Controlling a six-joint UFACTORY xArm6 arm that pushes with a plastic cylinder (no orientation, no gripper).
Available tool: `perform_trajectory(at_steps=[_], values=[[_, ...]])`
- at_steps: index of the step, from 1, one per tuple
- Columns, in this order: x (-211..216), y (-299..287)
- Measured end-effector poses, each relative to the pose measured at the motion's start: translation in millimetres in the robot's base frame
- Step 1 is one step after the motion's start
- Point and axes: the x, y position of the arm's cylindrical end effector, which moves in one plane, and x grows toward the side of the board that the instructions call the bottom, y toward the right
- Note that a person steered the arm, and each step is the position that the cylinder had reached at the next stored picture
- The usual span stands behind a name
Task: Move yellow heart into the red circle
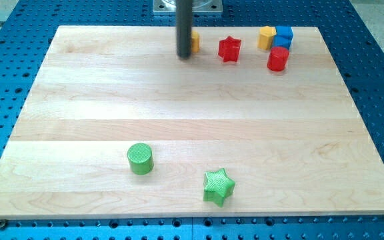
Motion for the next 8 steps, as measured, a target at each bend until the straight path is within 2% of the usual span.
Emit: perform_trajectory(at_steps=[1,3,4,5,7,8], values=[[-17,-32],[-37,102],[-63,94],[-68,128],[-52,175],[-39,149]])
